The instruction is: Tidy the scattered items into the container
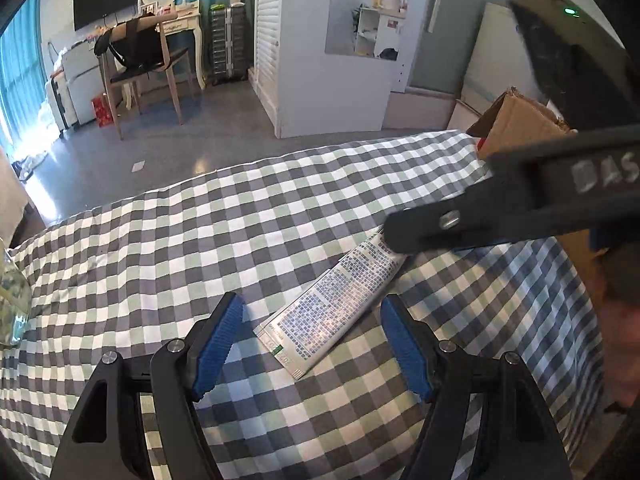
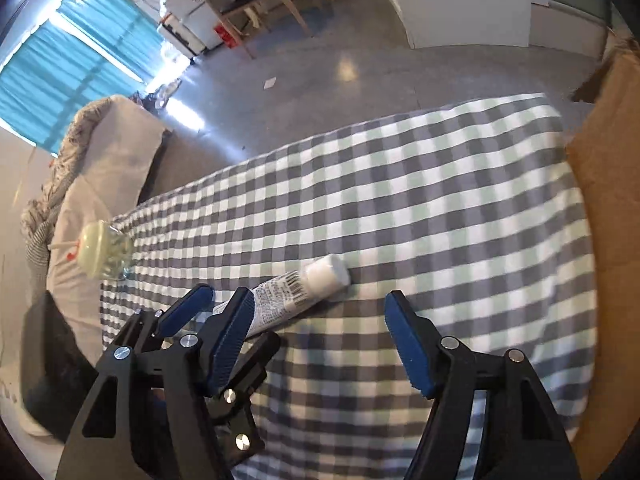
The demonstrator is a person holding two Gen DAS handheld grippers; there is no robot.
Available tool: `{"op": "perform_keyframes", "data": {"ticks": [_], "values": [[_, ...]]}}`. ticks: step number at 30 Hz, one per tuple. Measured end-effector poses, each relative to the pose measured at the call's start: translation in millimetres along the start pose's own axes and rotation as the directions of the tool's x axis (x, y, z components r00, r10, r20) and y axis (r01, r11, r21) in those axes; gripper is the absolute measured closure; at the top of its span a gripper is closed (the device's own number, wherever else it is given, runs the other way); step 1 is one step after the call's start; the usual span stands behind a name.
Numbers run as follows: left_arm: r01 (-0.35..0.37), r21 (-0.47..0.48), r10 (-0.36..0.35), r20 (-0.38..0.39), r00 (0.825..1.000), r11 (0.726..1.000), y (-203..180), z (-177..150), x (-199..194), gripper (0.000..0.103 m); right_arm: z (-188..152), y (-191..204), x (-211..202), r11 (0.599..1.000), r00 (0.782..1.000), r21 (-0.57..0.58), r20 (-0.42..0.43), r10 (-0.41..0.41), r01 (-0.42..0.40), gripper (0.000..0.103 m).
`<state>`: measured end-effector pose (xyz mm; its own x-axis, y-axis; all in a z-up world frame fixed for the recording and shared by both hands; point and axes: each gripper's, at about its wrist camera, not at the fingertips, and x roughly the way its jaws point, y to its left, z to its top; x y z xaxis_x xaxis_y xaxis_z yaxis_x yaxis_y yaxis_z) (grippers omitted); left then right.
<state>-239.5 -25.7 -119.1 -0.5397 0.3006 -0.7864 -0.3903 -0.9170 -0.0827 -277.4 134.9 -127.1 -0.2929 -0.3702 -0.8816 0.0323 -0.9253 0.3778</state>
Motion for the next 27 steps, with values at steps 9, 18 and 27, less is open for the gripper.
{"op": "perform_keyframes", "data": {"ticks": [9, 18, 27], "values": [[0.031, -0.024, -0.031, 0.011, 0.999, 0.999, 8.1, -1.2, -6.7, 0.053, 3.9, 16.1, 3.8, 1.000, 0.999, -0.029, 0.046, -0.004, 0.005, 0.072], [0.089, 0.023, -0.089, 0.037, 0.995, 0.996, -2.2, 0.2, -30.4, 0.098, -0.2, 13.5, -25.3, 0.996, 0.992, -0.027, 0.093, 0.087, -0.085, 0.087], [-0.027, 0.062, 0.026, 0.007, 1.000, 0.998, -8.7, -3.8, -23.0, 0.031, 1.9, -24.7, 18.9, 0.944, 0.962, 0.208, -0.034, 0.270, -0.257, 0.089]]}}
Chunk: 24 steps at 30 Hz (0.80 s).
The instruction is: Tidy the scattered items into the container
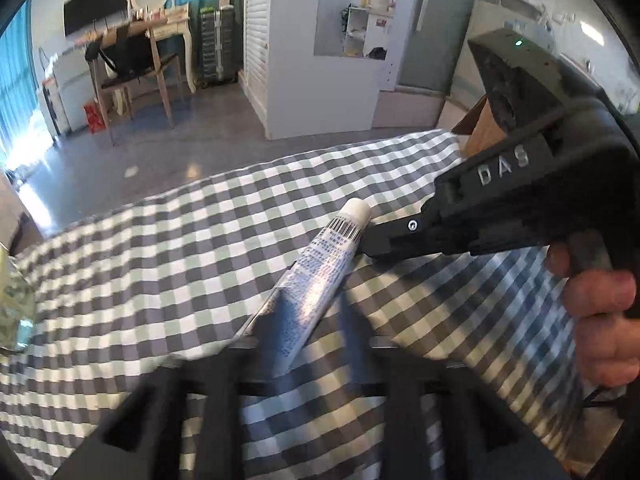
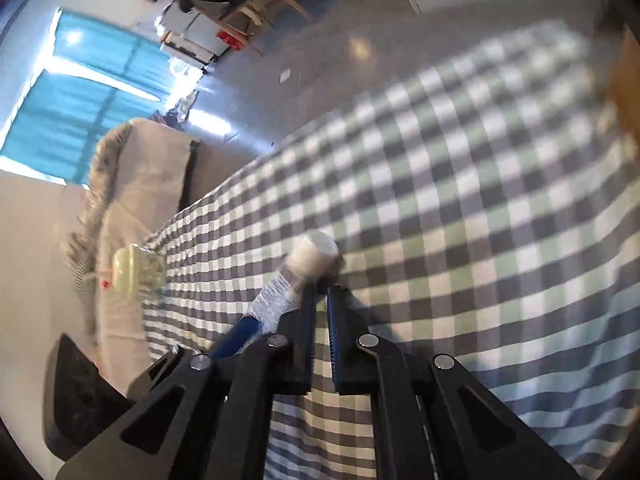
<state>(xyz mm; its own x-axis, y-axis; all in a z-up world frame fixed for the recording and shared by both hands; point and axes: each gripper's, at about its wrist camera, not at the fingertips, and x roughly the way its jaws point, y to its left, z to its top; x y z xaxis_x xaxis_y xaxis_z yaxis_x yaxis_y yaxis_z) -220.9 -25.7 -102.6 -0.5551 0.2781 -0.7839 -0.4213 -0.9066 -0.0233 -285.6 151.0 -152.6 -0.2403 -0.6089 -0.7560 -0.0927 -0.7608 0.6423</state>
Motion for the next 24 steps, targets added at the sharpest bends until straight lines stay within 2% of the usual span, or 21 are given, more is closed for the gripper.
{"op": "perform_keyframes", "data": {"ticks": [1, 2, 3, 4, 6, 10, 12, 16, 18, 19, 20, 21, 22, 24], "values": [[-0.025, 0.020, 0.025, 0.010, 1.000, 0.999, -2.3, -0.8, -2.2, 0.028, 1.0, -2.6, -1.5, 0.999, 0.999, 0.020, 0.007, 0.041, -0.041, 0.076], [-0.029, 0.034, 0.028, 0.020, 0.999, 0.999, -3.8, -1.2, -3.3, 0.027, 1.5, -2.6, -3.6, 0.998, 0.998, 0.027, 0.019, 0.063, -0.063, 0.068], [-0.021, 0.041, 0.020, 0.024, 1.000, 0.999, -4.1, -1.0, -4.4, 0.022, 2.1, -0.5, -5.9, 0.998, 0.998, 0.023, 0.034, 0.062, -0.063, 0.054], [-0.015, 0.041, 0.014, 0.025, 1.000, 0.999, -3.4, -0.4, -4.1, 0.019, 3.0, 3.2, -8.5, 0.999, 0.998, 0.012, 0.051, 0.046, -0.047, 0.044], [-0.018, 0.033, 0.017, 0.013, 1.000, 0.999, -1.1, 0.2, 1.2, 0.018, 5.1, 9.8, -8.6, 1.000, 0.998, -0.002, 0.069, 0.012, -0.012, 0.043], [-0.006, -0.005, 0.006, -0.037, 0.999, 1.000, 6.7, 2.0, 17.2, 0.018, 10.9, 17.0, 1.2, 1.000, 0.998, 0.001, 0.057, -0.001, 0.001, 0.040], [-0.004, -0.010, 0.004, -0.032, 0.999, 1.000, 7.8, 2.9, 19.1, 0.018, 12.3, 24.3, 4.3, 1.000, 0.998, -0.017, 0.061, -0.025, 0.026, 0.040], [0.005, -0.003, -0.005, -0.033, 0.999, 1.000, 6.6, 3.0, 19.6, 0.021, 12.0, 31.0, 7.0, 1.000, 0.998, -0.020, 0.066, 0.001, 0.001, 0.040], [0.023, -0.005, -0.023, -0.029, 0.999, 1.000, 4.3, 3.8, 19.2, 0.038, 11.1, 33.1, 12.8, 0.999, 0.997, -0.014, 0.063, 0.041, -0.040, 0.043], [0.032, -0.006, -0.032, -0.027, 0.999, 0.999, 2.9, 3.6, 18.1, 0.045, 10.8, 33.6, 16.5, 0.998, 0.996, -0.017, 0.057, 0.064, -0.063, 0.056], [0.038, -0.005, -0.038, -0.028, 0.999, 0.999, 2.3, 3.6, 17.7, 0.054, 10.5, 32.8, 20.4, 0.997, 0.996, -0.020, 0.046, 0.080, -0.079, 0.065], [0.041, -0.003, -0.041, -0.032, 0.999, 0.999, 2.2, 4.0, 18.1, 0.058, 10.5, 31.0, 26.7, 0.996, 0.995, -0.015, 0.025, 0.093, -0.092, 0.079], [0.043, -0.005, -0.043, -0.035, 0.998, 0.999, 3.4, 4.1, 18.0, 0.059, 11.1, 28.6, 33.9, 0.995, 0.995, -0.003, 0.002, 0.100, -0.100, 0.083], [0.049, -0.012, -0.050, -0.038, 0.998, 0.999, 7.2, 5.0, 17.8, 0.065, 10.6, 22.7, 38.1, 0.992, 0.992, 0.016, -0.004, 0.128, -0.128, 0.084]]}}
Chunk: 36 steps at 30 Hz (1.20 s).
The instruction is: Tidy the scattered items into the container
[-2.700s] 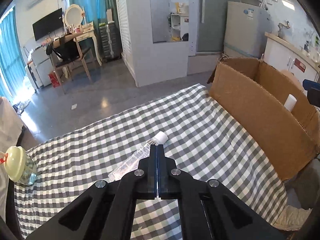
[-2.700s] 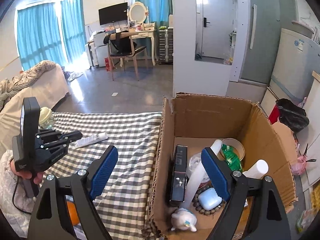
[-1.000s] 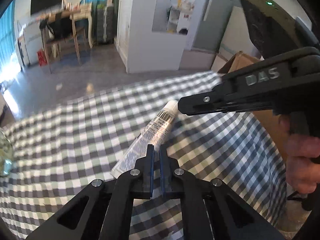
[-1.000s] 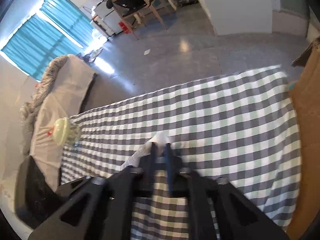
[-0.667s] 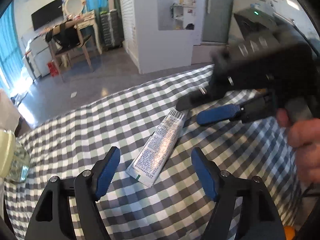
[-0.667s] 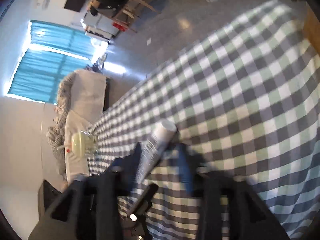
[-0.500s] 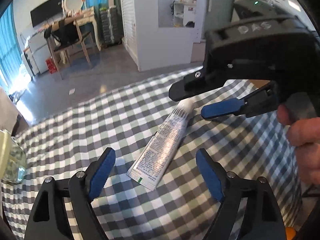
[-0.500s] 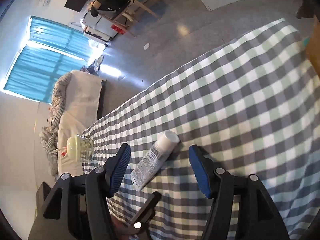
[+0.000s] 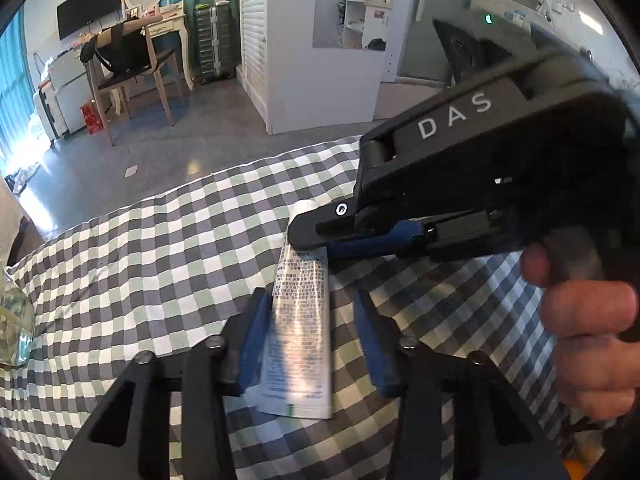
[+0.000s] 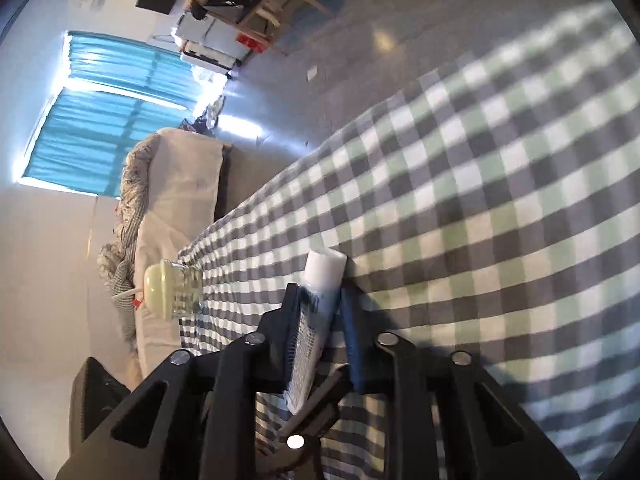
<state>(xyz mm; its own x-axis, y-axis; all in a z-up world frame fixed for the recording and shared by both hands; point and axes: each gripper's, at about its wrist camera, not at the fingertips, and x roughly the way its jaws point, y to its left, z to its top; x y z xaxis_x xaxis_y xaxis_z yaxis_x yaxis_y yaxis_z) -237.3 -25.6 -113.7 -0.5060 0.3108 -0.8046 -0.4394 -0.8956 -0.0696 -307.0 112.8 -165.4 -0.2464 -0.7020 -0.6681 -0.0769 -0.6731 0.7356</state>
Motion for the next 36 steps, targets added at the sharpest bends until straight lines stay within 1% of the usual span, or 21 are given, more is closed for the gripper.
{"op": "perform_keyframes", "data": {"ticks": [3, 4, 6, 8, 10, 11, 12, 13, 14, 16, 20, 25, 29, 33, 36], "values": [[0.016, -0.013, -0.016, -0.002, 1.000, 1.000, 6.7, 1.9, -0.6, 0.066, 0.1, -1.4, 0.2, 1.000, 1.000, -0.003, -0.007, 0.022, -0.022, 0.083], [0.014, -0.011, -0.014, -0.002, 1.000, 1.000, 7.0, 2.2, -0.3, 0.066, -0.1, -3.7, 0.5, 0.999, 0.999, 0.010, -0.008, 0.034, -0.034, 0.081], [0.010, 0.001, -0.010, 0.003, 1.000, 1.000, 6.4, 2.7, 0.9, 0.060, 0.3, -8.2, 0.2, 0.998, 0.998, 0.025, -0.011, 0.060, -0.060, 0.075], [0.020, 0.008, -0.020, 0.006, 1.000, 1.000, 5.0, 2.2, 1.6, 0.055, 2.6, -8.3, 1.2, 0.998, 0.998, 0.022, -0.018, 0.060, -0.059, 0.074], [0.017, 0.013, -0.018, 0.007, 1.000, 1.000, 4.0, 2.3, 2.2, 0.055, 2.9, -6.1, 1.6, 0.999, 0.998, 0.006, -0.022, 0.052, -0.052, 0.069], [0.017, 0.014, -0.017, 0.007, 1.000, 1.000, 4.4, 2.6, 2.6, 0.057, 2.7, -2.8, 2.3, 0.999, 0.999, -0.009, -0.022, 0.039, -0.039, 0.069], [0.010, 0.010, -0.010, 0.008, 1.000, 1.000, 4.2, 2.1, 3.0, 0.068, 2.1, -0.1, 2.0, 0.999, 1.000, -0.029, -0.021, 0.021, -0.022, 0.070], [0.004, 0.002, -0.004, 0.009, 1.000, 1.000, 5.5, 2.2, 3.5, 0.071, 1.7, 2.0, 2.1, 0.999, 1.000, -0.048, -0.018, 0.003, -0.004, 0.083], [0.017, -0.015, -0.017, 0.006, 1.000, 1.000, 8.7, 2.7, 3.9, 0.071, 2.5, 4.3, 4.6, 0.998, 1.000, -0.060, -0.017, -0.006, 0.005, 0.082], [0.039, -0.033, -0.038, 0.006, 0.999, 0.999, 12.6, 2.9, 3.0, 0.072, 2.4, 4.8, 5.9, 0.998, 1.000, -0.061, -0.017, 0.004, -0.005, 0.083], [0.037, -0.024, -0.037, 0.015, 0.999, 0.999, 13.5, 5.8, -3.8, 0.073, -2.2, 12.6, 0.1, 0.995, 1.000, -0.095, 0.001, 0.003, -0.003, 0.083], [0.057, -0.013, -0.056, 0.051, 0.997, 0.998, 12.4, 11.3, -21.0, 0.073, -9.0, 24.7, -17.1, 0.991, 0.999, -0.130, 0.028, 0.025, -0.021, 0.084], [0.048, 0.018, -0.050, 0.075, 0.996, 0.999, 2.1, 19.3, -36.5, 0.073, -15.3, 33.8, -39.3, 0.988, 0.997, -0.153, 0.061, 0.046, -0.036, 0.084], [0.036, 0.061, -0.042, 0.102, 0.994, 0.997, -21.4, 30.6, -58.6, 0.073, -25.6, 43.6, -69.5, 0.984, 0.992, -0.174, 0.110, 0.060, -0.040, 0.084], [0.015, 0.111, -0.029, 0.129, 0.991, 0.994, -48.7, 41.4, -79.8, 0.073, -36.7, 51.3, -105.6, 0.980, 0.982, -0.196, 0.171, 0.075, -0.041, 0.084]]}}
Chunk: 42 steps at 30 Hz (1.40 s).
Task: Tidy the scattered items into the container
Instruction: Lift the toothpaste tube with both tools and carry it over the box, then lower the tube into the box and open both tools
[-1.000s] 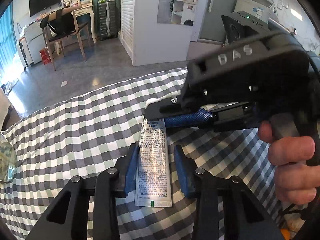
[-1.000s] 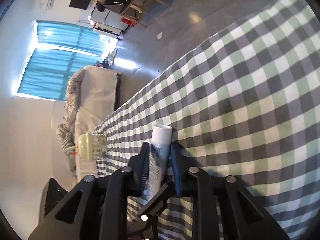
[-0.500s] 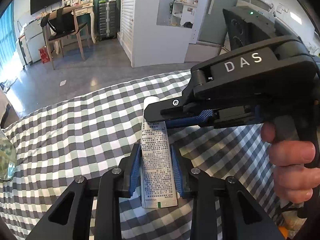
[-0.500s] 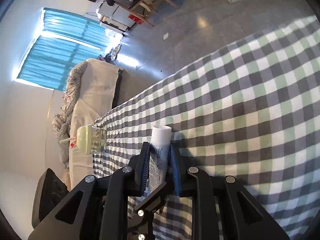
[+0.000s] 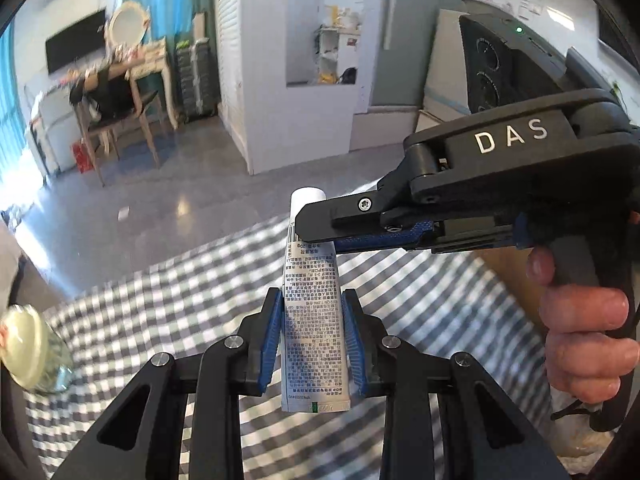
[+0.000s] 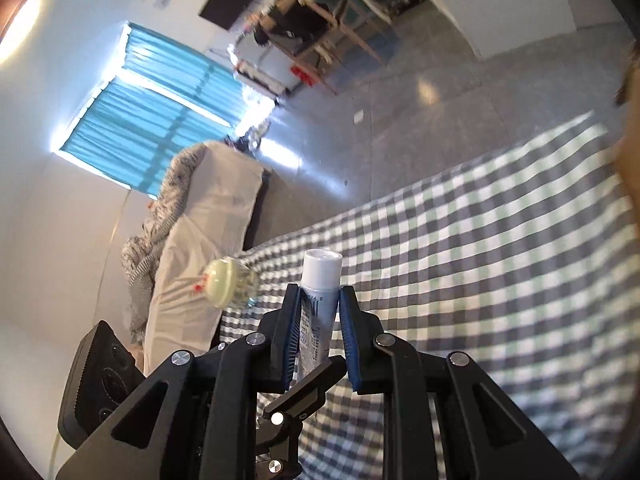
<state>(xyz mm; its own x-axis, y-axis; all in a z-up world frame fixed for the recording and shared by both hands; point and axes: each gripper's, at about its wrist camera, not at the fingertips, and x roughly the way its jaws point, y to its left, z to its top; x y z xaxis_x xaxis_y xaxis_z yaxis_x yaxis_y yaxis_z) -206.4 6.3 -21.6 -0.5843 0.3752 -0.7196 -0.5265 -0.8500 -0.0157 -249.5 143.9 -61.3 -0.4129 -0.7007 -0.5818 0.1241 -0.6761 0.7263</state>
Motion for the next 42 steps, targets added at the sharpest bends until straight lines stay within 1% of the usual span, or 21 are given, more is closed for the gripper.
{"op": "perform_keyframes", "data": {"ticks": [4, 6, 10, 13, 16, 19, 22, 26, 28, 33, 42], "values": [[-0.006, 0.072, 0.004, 0.035, 0.999, 0.997, -43.5, 22.8, -25.4, 0.073, -4.7, 16.3, -58.6, 0.999, 0.996, -0.050, 0.087, -0.010, 0.014, 0.084], [0.007, 0.101, -0.012, 0.050, 0.999, 0.995, -71.2, 32.8, -37.2, 0.073, -10.8, 18.6, -91.7, 0.998, 0.991, -0.063, 0.130, -0.018, 0.026, 0.084], [0.032, 0.141, -0.037, 0.036, 0.999, 0.990, -131.7, 49.9, -43.2, 0.073, -22.3, 9.5, -151.3, 0.996, 0.978, -0.052, 0.204, -0.054, 0.066, 0.084], [0.062, 0.161, -0.065, 0.015, 0.998, 0.985, -172.3, 51.5, -36.8, 0.073, -31.7, -10.8, -192.2, 0.994, 0.962, -0.022, 0.255, -0.100, 0.109, 0.084], [0.095, 0.194, -0.094, -0.012, 0.995, 0.976, -211.5, 53.7, -21.2, 0.073, -39.3, -34.4, -224.4, 0.988, 0.947, 0.010, 0.283, -0.150, 0.153, 0.084], [0.142, 0.218, -0.136, -0.042, 0.990, 0.966, -246.1, 55.4, -2.9, 0.073, -44.7, -63.1, -251.5, 0.979, 0.931, 0.064, 0.304, -0.203, 0.193, 0.084], [0.163, 0.245, -0.147, -0.081, 0.986, 0.956, -274.0, 56.8, 18.5, 0.073, -48.7, -91.0, -271.8, 0.970, 0.920, 0.108, 0.309, -0.242, 0.219, 0.084], [0.183, 0.251, -0.152, -0.135, 0.979, 0.951, -287.2, 58.0, 43.7, 0.073, -49.1, -125.6, -282.7, 0.957, 0.911, 0.163, 0.301, -0.281, 0.241, 0.084], [0.176, 0.255, -0.140, -0.152, 0.978, 0.951, -287.4, 57.4, 51.6, 0.073, -49.1, -138.9, -284.0, 0.955, 0.916, 0.177, 0.288, -0.280, 0.236, 0.084], [0.161, 0.252, -0.120, -0.173, 0.978, 0.954, -287.2, 55.6, 60.2, 0.073, -44.9, -149.6, -273.2, 0.955, 0.924, 0.190, 0.266, -0.274, 0.228, 0.084], [0.160, 0.254, -0.113, -0.189, 0.975, 0.954, -284.7, 58.2, 69.8, 0.073, -42.5, -156.8, -264.8, 0.953, 0.927, 0.198, 0.256, -0.275, 0.228, 0.084]]}}
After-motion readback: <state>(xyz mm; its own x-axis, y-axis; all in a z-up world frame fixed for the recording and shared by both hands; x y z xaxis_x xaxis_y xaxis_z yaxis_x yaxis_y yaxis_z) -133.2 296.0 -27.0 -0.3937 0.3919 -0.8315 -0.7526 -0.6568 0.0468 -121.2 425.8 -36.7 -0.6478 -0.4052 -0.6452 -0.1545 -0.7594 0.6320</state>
